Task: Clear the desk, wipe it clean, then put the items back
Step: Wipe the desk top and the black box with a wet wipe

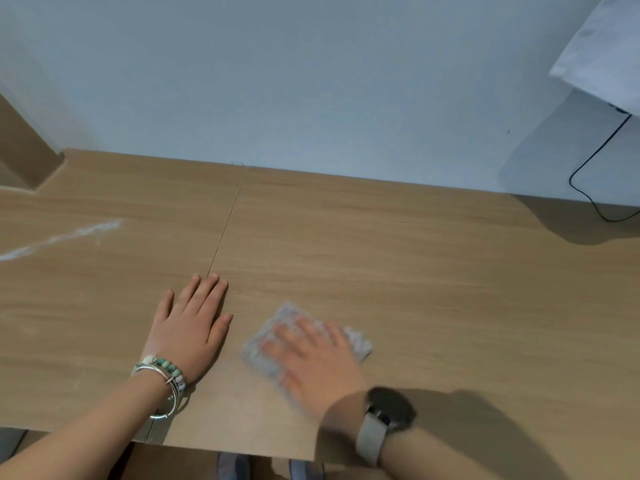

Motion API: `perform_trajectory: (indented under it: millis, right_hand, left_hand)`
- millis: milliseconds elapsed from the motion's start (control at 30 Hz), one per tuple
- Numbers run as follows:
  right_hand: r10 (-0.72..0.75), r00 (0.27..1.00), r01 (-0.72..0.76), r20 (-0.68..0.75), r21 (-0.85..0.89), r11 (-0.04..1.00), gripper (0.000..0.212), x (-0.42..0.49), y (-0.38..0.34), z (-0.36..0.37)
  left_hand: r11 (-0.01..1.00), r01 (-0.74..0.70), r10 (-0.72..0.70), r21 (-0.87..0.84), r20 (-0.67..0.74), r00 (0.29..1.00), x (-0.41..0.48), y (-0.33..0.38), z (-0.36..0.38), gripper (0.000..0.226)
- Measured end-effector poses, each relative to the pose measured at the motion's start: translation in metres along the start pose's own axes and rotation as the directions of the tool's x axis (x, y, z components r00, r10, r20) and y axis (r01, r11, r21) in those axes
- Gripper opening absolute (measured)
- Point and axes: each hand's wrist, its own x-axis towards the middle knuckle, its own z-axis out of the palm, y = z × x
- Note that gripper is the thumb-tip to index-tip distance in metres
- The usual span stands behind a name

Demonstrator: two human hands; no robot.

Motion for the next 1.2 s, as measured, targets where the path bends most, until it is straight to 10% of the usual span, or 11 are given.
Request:
perform_trajectory:
  millis: [67, 233, 367, 500, 567, 700, 800, 967, 1033, 1100, 1200]
  right_hand:
    - [0.232, 0.951, -0.250, -0.204, -0.070, 0.966, 0.051, 0.001, 0.055, -0.002]
    - [0.834, 0.543, -0.811, -0.098, 0.194, 0.551, 0.049, -0.018, 0.134, -0.028]
    - [0.531, 0.769, -0.541, -0.356, 0.078, 0.837, 0.050, -0.001, 0.026, 0.008]
    - [0.167, 0.961, -0.153, -0.219, 0.080, 0.985, 0.046, 0.006, -0.085, 0.022]
    - [0.198, 0.968, -0.194, -0.157, 0.038, 0.980, 0.046, 0.005, -0.079, 0.022]
    - [0.733, 0.665, -0.725, -0.143, 0.109, 0.680, 0.047, -0.020, -0.011, 0.005]
    - [0.890, 0.445, -0.857, -0.097, 0.240, 0.455, 0.048, -0.024, -0.020, 0.007]
    - [0.494, 0.850, -0.484, -0.184, 0.097, 0.870, 0.048, 0.026, -0.166, 0.044]
    - [0.385, 0.910, -0.379, -0.154, 0.063, 0.923, 0.048, 0.025, -0.173, 0.042]
    - [0.541, 0.830, -0.538, -0.136, 0.058, 0.841, 0.053, 0.012, -0.129, 0.035]
    - [0.872, 0.476, -0.858, -0.110, 0.160, 0.488, 0.049, -0.011, -0.069, 0.015]
  left_hand:
    - [1.000, -0.011, 0.011, -0.009, 0.000, 1.000, 0.000, 0.000, -0.001, 0.077]
    - [0.991, -0.027, 0.030, -0.134, 0.018, 0.999, -0.009, -0.001, -0.017, 0.085]
    - [0.994, -0.064, 0.065, -0.088, 0.007, 0.998, -0.037, -0.024, -0.022, 0.079]
    - [0.996, -0.079, 0.076, 0.047, 0.066, 0.995, -0.061, -0.060, -0.014, 0.067]
    - [0.994, -0.080, 0.071, 0.075, 0.110, 0.991, -0.071, -0.075, -0.011, 0.067]
    - [0.990, -0.122, 0.113, 0.071, 0.116, 0.987, -0.081, -0.093, -0.014, 0.067]
    - [0.983, -0.160, 0.147, 0.090, 0.137, 0.980, -0.084, -0.101, -0.017, 0.066]
    - [0.965, -0.203, 0.218, -0.168, 0.075, 0.973, -0.081, -0.108, -0.022, 0.081]
    - [0.948, -0.210, 0.231, -0.240, 0.060, 0.971, -0.083, -0.120, -0.026, 0.082]
    - [0.957, -0.199, 0.211, -0.210, 0.039, 0.977, -0.080, -0.138, -0.028, 0.079]
    - [0.979, -0.158, 0.166, -0.131, 0.051, 0.985, -0.078, -0.165, -0.030, 0.080]
